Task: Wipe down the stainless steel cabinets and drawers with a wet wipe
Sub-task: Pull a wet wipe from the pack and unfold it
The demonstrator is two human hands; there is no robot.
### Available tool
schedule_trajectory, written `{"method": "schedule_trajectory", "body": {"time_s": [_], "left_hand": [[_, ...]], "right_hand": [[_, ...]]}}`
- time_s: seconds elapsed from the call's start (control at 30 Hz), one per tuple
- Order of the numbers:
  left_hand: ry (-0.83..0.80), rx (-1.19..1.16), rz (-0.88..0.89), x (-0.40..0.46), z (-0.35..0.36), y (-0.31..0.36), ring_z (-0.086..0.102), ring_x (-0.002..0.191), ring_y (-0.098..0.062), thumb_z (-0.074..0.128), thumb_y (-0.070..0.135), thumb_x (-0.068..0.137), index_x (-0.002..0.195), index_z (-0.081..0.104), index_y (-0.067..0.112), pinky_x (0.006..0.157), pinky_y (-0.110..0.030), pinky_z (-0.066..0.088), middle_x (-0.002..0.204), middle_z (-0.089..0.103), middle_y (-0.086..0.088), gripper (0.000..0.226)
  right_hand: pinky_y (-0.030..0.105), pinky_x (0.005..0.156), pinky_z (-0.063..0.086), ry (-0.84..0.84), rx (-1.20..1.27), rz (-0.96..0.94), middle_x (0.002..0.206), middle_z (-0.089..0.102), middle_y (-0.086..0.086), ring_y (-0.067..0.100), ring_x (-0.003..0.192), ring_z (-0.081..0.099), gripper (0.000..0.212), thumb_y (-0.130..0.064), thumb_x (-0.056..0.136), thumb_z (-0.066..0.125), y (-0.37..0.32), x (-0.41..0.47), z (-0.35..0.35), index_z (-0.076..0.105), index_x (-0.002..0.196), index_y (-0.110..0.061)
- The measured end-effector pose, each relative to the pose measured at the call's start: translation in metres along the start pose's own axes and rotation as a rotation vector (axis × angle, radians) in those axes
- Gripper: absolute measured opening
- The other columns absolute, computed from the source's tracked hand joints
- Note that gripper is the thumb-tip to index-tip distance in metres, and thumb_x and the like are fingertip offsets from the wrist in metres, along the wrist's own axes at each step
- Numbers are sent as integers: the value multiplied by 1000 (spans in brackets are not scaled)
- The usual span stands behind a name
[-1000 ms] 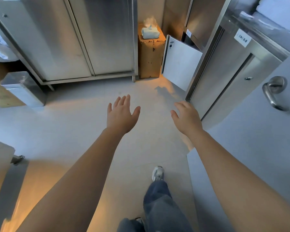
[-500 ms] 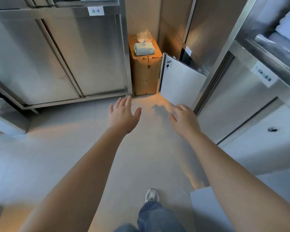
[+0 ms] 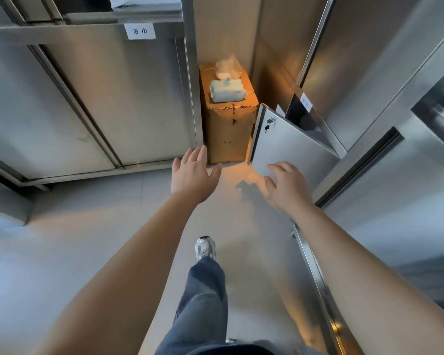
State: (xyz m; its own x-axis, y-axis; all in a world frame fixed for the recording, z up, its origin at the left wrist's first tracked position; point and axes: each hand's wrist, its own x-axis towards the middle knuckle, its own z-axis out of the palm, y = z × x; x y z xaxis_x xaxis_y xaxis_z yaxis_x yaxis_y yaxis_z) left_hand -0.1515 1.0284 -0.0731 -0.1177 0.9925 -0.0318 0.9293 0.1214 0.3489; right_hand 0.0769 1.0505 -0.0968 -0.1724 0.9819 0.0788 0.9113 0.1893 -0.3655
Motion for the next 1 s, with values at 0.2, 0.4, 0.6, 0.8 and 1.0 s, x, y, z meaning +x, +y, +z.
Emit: {"method": "schedule_trajectory", "body": {"time_s": [0.2,0.4,0.6,0.8,1.0], "left_hand": [[-6,-3,23,140,6,-19,13,150,-21,31,50,101,156,20,17,123,-48,7,161,26,-1,65],[-63,8,38,279,5,-32,12,151,-20,29,54,101,156,18,19,122,-48,7,161,26,-1,66],[-66,18,61,382,0,-36,13,151,-20,30,57,99,156,18,21,121,-46,6,161,26,0,68],[-89,33,81,451,2,-25,15,151,-21,30,58,99,156,17,21,122,-48,7,161,26,0,69],[-79,21,64,509,10,-8,13,151,-20,32,58,99,156,16,23,122,-47,7,162,23,1,69]], "right_hand": [[32,103,31,11,-20,2,134,54,11,25,127,44,39,-23,98,52,2,130,20,57,131,-5],[35,107,37,-48,-30,30,141,49,7,21,131,42,42,-29,101,47,-10,267,33,52,138,-10],[35,107,41,-54,-8,69,143,48,5,20,133,40,43,-31,101,48,-14,360,39,51,139,-13],[35,106,40,-39,-17,89,143,50,6,21,134,41,43,-32,100,50,-2,422,41,53,138,-12],[33,107,39,-12,-35,32,140,52,6,21,133,43,43,-32,99,51,20,491,41,54,136,-10]]}}
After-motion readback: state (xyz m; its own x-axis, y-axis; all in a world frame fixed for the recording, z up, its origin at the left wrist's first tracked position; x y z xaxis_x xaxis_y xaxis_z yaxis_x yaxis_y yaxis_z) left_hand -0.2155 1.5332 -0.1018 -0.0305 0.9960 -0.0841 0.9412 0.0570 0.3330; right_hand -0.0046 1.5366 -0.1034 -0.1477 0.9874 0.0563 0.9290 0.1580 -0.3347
